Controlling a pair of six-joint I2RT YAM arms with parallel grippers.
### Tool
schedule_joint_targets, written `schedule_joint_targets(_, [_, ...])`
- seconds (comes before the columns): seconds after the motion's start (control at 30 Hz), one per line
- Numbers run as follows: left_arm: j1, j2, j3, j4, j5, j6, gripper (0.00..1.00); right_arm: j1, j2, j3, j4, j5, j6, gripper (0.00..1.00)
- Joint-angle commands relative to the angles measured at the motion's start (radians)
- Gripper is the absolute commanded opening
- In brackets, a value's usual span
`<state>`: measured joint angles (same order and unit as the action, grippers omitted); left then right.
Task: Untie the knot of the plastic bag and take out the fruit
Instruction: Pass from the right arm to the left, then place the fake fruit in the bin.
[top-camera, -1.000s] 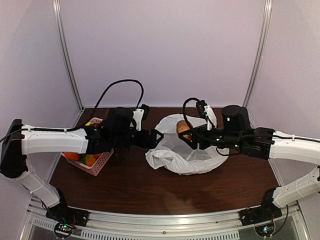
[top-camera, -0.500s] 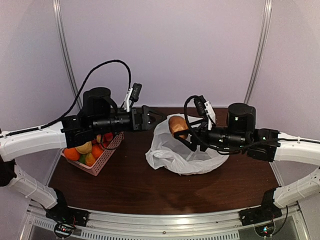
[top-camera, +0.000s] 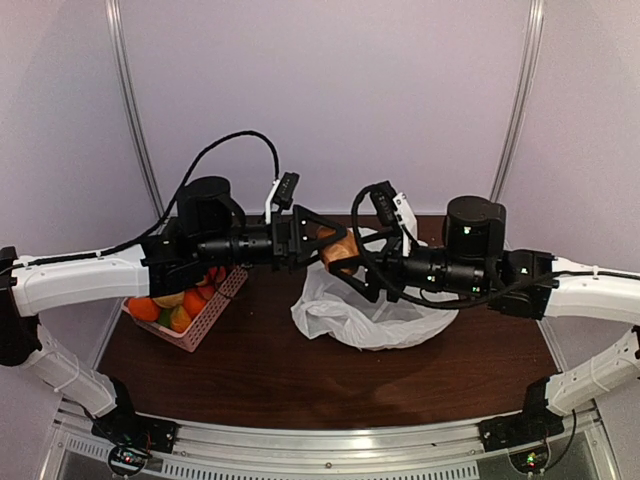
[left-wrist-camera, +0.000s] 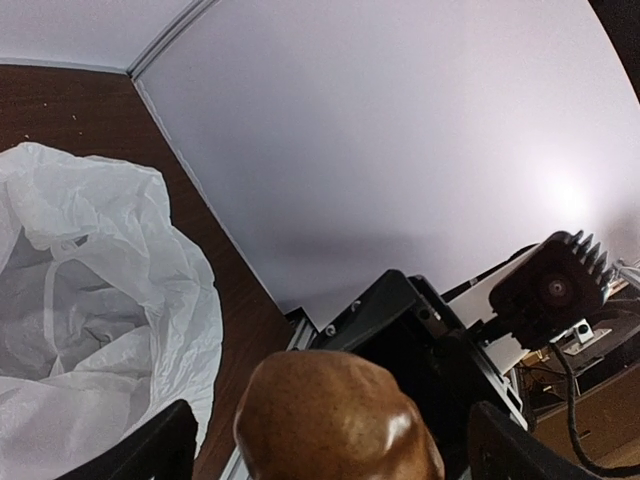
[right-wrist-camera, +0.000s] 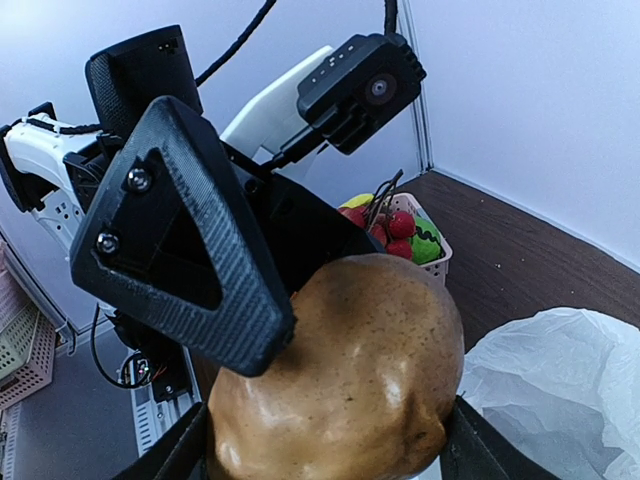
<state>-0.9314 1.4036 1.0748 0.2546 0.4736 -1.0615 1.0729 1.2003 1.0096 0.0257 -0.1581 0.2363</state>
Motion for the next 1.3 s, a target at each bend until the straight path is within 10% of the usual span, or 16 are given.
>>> schedule_joint_targets(0.0, [-0.003,0.0,-0.015,0.065,0.034,-0.03,0.93,0.013,0.008,0.03,0.0,0.023,-0.015,0.53])
schedule_joint_targets(0.5, [-0.003,0.0,-0.043,0.095,0.047,-0.054,0.65,0.03,0.007,0.031,-0.006,0.041,-0.012,0.56])
schedule_joint_targets(1.0, [-0.001,-0.031,-0.083,0.11,0.005,-0.048,0.52,0.032,-0.019,0.002,0.005,0.103,0.004,0.87])
schedule_joint_targets(1.27, [0.091,-0.13,-0.024,-0.239,-0.061,0.166,0.51,0.03,-0.145,-0.101,0.057,0.263,0.03,1.0])
